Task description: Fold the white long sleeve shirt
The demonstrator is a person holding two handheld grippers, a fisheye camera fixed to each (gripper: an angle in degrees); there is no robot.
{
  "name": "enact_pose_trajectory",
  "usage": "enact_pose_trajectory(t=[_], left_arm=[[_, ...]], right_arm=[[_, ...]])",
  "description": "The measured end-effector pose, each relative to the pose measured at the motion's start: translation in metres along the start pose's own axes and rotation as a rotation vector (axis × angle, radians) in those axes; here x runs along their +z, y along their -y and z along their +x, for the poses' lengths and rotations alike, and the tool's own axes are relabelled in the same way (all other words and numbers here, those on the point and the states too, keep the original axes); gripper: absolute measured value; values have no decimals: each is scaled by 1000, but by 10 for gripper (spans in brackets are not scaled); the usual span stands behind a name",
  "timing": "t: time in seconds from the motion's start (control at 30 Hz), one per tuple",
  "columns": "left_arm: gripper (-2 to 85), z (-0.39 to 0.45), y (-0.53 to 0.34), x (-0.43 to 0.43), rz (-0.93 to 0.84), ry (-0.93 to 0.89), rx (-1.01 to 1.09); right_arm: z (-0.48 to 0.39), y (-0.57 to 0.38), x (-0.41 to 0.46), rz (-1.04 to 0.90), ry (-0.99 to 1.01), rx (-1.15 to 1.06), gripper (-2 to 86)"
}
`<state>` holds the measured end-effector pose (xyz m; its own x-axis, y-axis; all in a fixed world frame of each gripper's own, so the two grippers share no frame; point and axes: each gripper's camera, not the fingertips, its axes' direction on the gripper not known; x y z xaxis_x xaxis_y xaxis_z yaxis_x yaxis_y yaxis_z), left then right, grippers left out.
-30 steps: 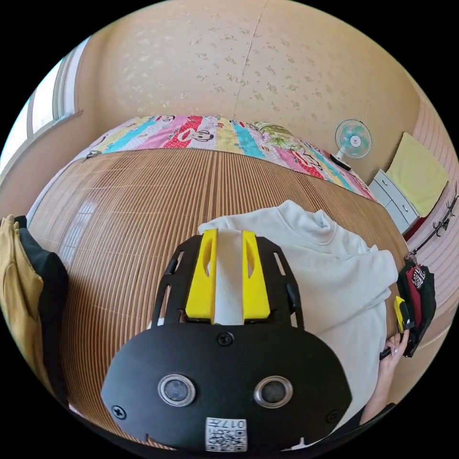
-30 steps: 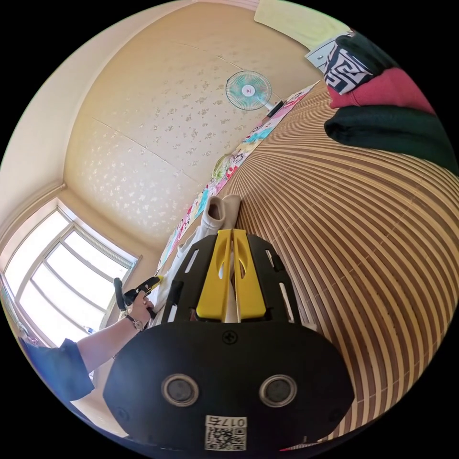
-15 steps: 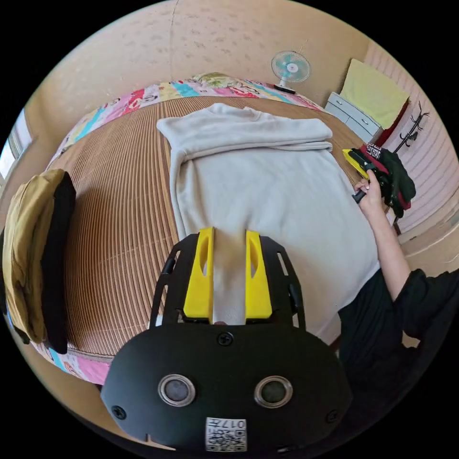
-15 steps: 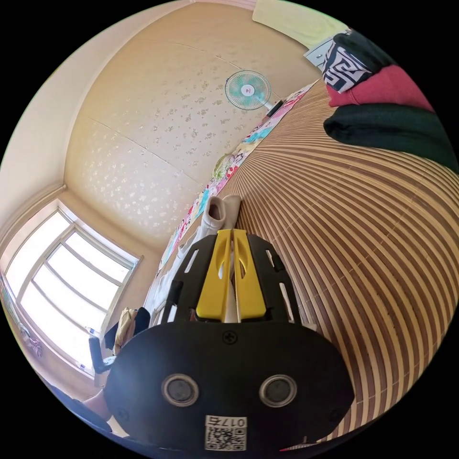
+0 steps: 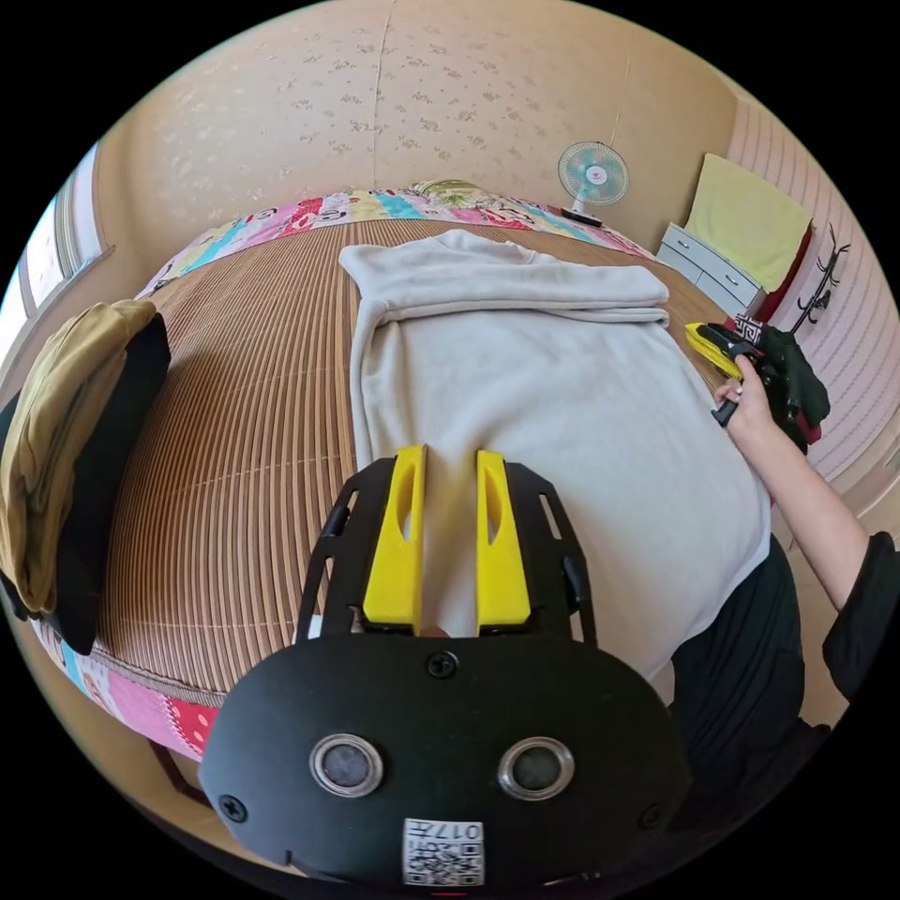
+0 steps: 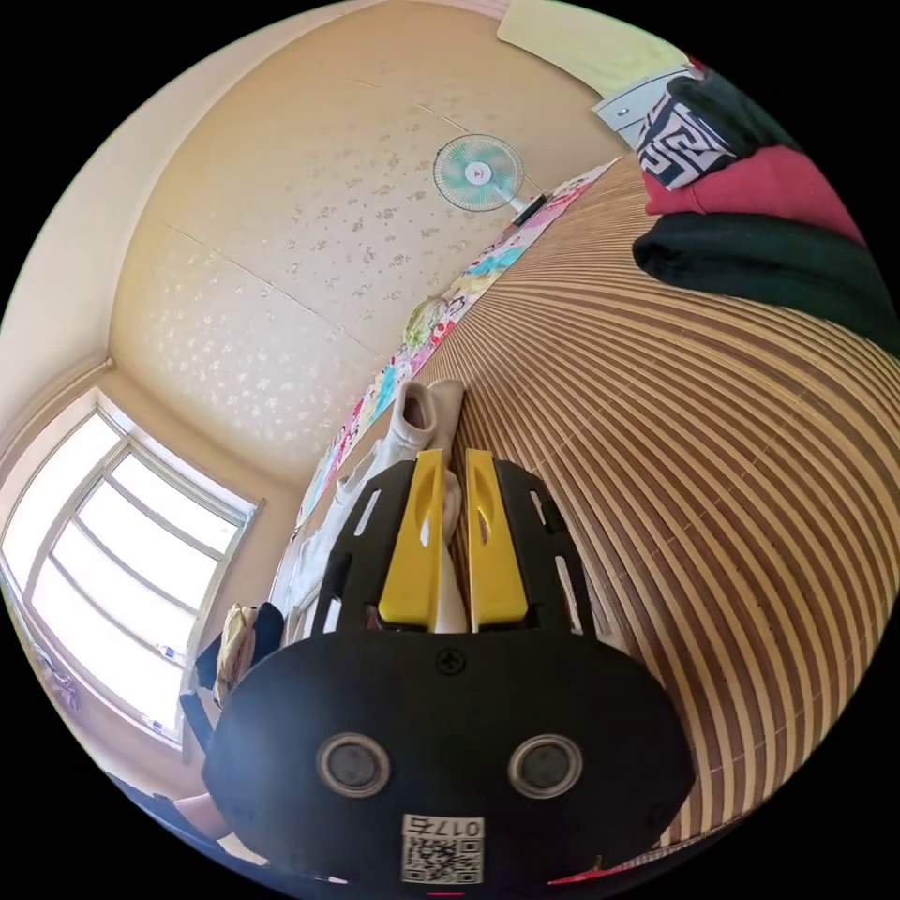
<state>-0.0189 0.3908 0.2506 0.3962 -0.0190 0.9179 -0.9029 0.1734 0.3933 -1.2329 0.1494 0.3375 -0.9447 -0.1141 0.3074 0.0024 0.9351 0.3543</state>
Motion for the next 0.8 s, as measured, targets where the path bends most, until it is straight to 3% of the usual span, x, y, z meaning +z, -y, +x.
enact_pose_trajectory(t=[0.1,0.2,0.3,0.43,0.57,0.63,0.8], left_arm=[[87,-2,0,-4,5,-11,-5],[87,-7,0,-6,9,-31,-16],[87,-7,1,-9,12,-21,-10],[87,-11,4,-13,13,-32,-15],[87,-18,8,-17,18,-45,-20],[87,-18,10,-19,19,-36,-16],[90,-28,19,-26,10,-57,-20]], right_arm=[[-26,-6,10,-126,-186,24,31],[-101,-45,-6,-170,-113,-321,43],[-145,-124,0,-331,-278,-536,73],[-151,-239,0,-346,-469,-684,93],[-135,-299,28,-429,-532,-711,94],[-130,-330,38,-352,-555,-806,92],[-125,-345,55,-350,-562,-754,90]])
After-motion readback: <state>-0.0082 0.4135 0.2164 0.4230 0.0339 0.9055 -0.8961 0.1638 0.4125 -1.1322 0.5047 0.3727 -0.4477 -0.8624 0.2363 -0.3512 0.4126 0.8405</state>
